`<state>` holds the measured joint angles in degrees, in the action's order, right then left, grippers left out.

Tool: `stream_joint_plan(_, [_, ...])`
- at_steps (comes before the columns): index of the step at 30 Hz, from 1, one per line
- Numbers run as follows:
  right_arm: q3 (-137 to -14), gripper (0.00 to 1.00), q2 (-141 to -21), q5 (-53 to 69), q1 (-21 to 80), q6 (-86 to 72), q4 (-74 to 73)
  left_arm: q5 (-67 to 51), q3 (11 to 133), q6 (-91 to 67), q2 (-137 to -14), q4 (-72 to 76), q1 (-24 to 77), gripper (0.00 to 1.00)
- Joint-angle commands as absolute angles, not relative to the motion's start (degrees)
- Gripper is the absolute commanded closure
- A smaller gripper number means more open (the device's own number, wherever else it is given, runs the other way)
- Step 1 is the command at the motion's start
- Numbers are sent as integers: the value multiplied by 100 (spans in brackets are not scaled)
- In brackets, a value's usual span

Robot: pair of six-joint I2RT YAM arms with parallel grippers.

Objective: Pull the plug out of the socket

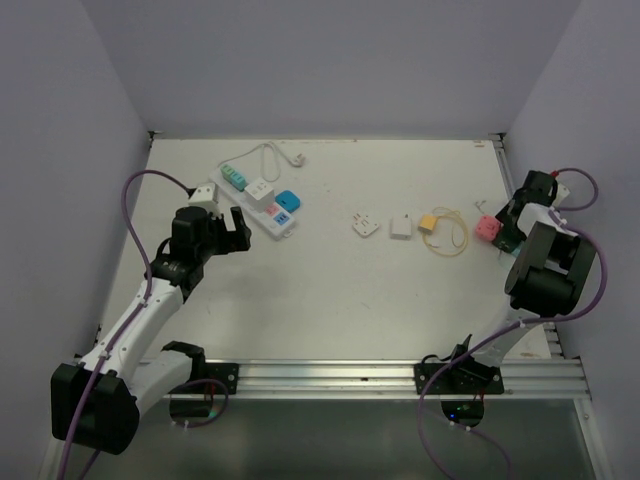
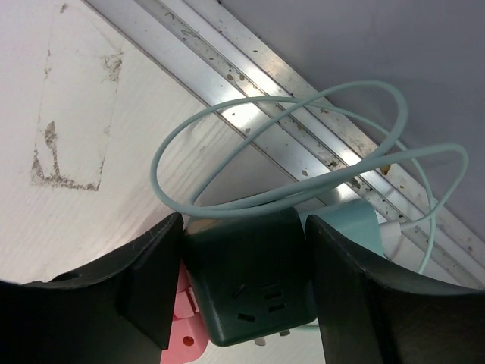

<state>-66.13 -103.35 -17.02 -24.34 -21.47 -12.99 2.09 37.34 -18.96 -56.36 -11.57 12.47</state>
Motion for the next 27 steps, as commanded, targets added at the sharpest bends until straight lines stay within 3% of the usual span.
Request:
stream_joint_plan(1, [-6329, 62, -10134, -1187, -2408, -2206, -1178, 114, 3797, -1960, -5546, -905, 1266, 1])
stream_joint_plan(8, [-5977, 94, -9862, -835, -2373, -2390, -984, 114, 3797, -1969, -5520, -896, 1266, 0])
stream_joint_plan(11, [-5845, 100, -9695, -704, -2320, -2443, -888, 105, 3797, -1969, -5519, -896, 1266, 0])
stream_joint_plan(27, [-5985, 100, -8693, -466, -1758, -2453, -896, 97, 3806, -1978, -5467, -888, 1266, 0])
